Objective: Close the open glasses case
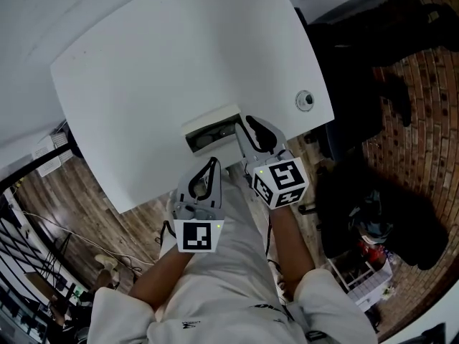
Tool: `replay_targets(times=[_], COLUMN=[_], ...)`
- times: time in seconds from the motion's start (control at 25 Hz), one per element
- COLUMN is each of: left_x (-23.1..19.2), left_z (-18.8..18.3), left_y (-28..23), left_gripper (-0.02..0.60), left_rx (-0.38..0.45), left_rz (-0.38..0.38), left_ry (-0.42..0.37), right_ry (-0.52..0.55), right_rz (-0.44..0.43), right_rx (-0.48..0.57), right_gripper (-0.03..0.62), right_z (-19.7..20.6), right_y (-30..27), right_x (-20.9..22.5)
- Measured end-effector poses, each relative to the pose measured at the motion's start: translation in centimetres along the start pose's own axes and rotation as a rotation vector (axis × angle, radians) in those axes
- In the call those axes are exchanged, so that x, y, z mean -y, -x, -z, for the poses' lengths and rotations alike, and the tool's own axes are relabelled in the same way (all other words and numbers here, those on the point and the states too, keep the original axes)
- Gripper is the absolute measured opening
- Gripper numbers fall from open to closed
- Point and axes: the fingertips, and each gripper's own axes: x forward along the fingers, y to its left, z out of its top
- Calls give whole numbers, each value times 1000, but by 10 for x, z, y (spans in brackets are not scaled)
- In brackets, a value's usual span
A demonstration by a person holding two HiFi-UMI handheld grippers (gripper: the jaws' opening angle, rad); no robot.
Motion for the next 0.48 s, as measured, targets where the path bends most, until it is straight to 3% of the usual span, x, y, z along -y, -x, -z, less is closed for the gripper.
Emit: replay_targets(times=[0.48], left_x=[-5], left_z=[8], left_y=[-3], left_gripper=[-2], left_rx=[-15], left_rz=[-36], left_ry=[4], right_ry=[-28], right_rz=[-74], right_rx=[-62], right_gripper=[107], right_z=[10], right_y=[-28], right_x=[13])
